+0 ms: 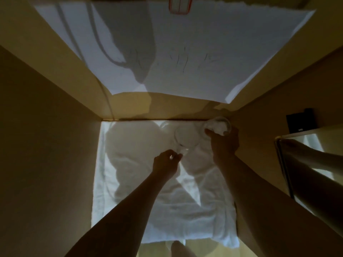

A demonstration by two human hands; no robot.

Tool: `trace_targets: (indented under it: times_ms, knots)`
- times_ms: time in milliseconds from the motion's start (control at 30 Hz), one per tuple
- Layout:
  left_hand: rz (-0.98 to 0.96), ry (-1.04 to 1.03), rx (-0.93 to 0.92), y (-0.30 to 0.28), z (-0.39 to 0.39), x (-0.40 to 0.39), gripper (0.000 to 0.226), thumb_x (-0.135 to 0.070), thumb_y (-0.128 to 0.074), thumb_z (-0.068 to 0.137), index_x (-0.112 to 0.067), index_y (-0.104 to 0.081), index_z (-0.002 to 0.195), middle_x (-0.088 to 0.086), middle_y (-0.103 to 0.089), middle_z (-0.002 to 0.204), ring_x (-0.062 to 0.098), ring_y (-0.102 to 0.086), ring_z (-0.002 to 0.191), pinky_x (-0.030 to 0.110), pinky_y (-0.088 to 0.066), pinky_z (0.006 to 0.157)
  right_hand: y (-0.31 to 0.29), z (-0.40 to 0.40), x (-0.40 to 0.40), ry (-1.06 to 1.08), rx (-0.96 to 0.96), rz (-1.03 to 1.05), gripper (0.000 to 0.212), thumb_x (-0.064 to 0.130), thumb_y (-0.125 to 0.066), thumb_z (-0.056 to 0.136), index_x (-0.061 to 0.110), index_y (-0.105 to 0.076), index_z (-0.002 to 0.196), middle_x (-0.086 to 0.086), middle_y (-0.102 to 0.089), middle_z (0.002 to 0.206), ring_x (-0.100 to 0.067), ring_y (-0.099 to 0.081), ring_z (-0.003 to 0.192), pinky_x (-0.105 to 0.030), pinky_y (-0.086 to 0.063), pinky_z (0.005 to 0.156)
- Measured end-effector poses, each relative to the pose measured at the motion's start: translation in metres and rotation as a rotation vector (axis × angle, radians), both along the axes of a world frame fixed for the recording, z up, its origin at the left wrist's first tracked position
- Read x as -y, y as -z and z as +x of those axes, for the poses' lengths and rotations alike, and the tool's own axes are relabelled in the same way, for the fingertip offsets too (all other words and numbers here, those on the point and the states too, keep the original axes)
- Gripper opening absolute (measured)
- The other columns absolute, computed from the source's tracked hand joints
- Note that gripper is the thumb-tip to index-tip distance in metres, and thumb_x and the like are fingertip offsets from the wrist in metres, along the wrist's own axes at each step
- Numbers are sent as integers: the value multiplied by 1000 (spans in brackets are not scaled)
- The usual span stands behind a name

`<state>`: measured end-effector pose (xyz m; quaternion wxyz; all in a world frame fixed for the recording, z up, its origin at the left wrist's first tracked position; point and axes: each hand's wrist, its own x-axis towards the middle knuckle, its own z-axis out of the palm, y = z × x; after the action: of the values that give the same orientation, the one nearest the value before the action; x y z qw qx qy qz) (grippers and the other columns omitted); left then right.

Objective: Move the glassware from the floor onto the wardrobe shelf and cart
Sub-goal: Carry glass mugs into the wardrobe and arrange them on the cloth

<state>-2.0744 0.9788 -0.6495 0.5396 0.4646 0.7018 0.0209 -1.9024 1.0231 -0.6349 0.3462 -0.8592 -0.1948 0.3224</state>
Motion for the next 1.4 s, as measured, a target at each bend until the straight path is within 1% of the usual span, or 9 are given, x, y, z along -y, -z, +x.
trace_targets:
  times_ms: [233, 367, 500, 567, 700, 833, 1033, 1267, 1400]
  knots:
    - [45, -269, 32, -84, -51, 46, 32, -57, -68, 84, -26, -70, 81, 5, -76, 97, 29, -72, 98, 45, -57, 92, -84, -20, 59, -143, -26, 41, 88, 26, -94, 64, 8, -51, 139, -10, -58, 134, -29, -56, 122, -35, -45, 100]
    - [129, -379, 96, -163, -70, 65, 30, -52, -69, 81, -23, -64, 80, 12, -74, 102, 37, -70, 101, 48, -57, 91, -144, -41, 94, -297, -54, 130, 88, 38, -96, 46, 14, -62, 124, -4, -68, 117, -26, -65, 107, -43, -52, 97]
    - [239, -420, 99, -250, -86, 92, 60, -72, -55, 75, -20, -72, 99, 10, -74, 101, 33, -70, 96, 39, -57, 90, -225, -56, 134, -437, -81, 223, 69, 35, -95, 55, 12, -66, 114, -2, -71, 105, -20, -66, 96, -19, -47, 74]
    - [309, -471, 168, -297, -95, 116, 58, -71, -59, 74, -16, -72, 90, 7, -70, 82, 27, -65, 67, 36, -56, 74, -265, -63, 157, -445, -84, 305, 63, 33, -95, 59, 9, -66, 110, -3, -71, 100, -19, -67, 92, -9, -43, 66]
    - [424, -516, 265, -382, -112, 180, 42, -51, -63, 91, -13, -60, 72, 4, -56, 62, 22, -52, 53, 35, -51, 64, -348, -76, 218, -488, -51, 461, 68, 36, -96, 56, 15, -63, 111, 2, -70, 101, -18, -67, 93, -31, -52, 80]
    - [531, -512, 310, -443, -124, 244, 33, -37, -59, 99, -13, -60, 76, 6, -57, 68, 23, -54, 61, 33, -50, 66, -413, -84, 281, -471, -116, 631, 65, 23, -95, 60, 18, -57, 113, 0, -66, 102, -18, -66, 93, -29, -52, 77]
    - [607, -469, 331, -493, -130, 328, 37, -45, -67, 92, -14, -65, 72, 6, -63, 63, 25, -60, 56, 35, -59, 62, -471, -81, 371, -478, -57, 760, 67, 33, -94, 63, 20, -53, 115, 1, -64, 100, -14, -64, 92, -35, -53, 86]
    - [645, -451, 406, -508, -102, 402, 34, -37, -67, 85, -11, -63, 63, 13, -68, 62, 30, -64, 57, 43, -60, 62, -491, -52, 450, -470, -39, 857, 59, 50, -88, 68, 21, -59, 111, -2, -62, 82, -12, -60, 76, -32, -52, 76]
    - [660, -353, 462, -513, -67, 432, 33, -21, -62, 87, -13, -56, 56, 10, -55, 56, 26, -51, 57, 38, -44, 59, -492, -18, 483, -464, -94, 878, 45, 49, -84, 73, 19, -62, 98, 1, -61, 75, -15, -60, 72, -37, -51, 71]
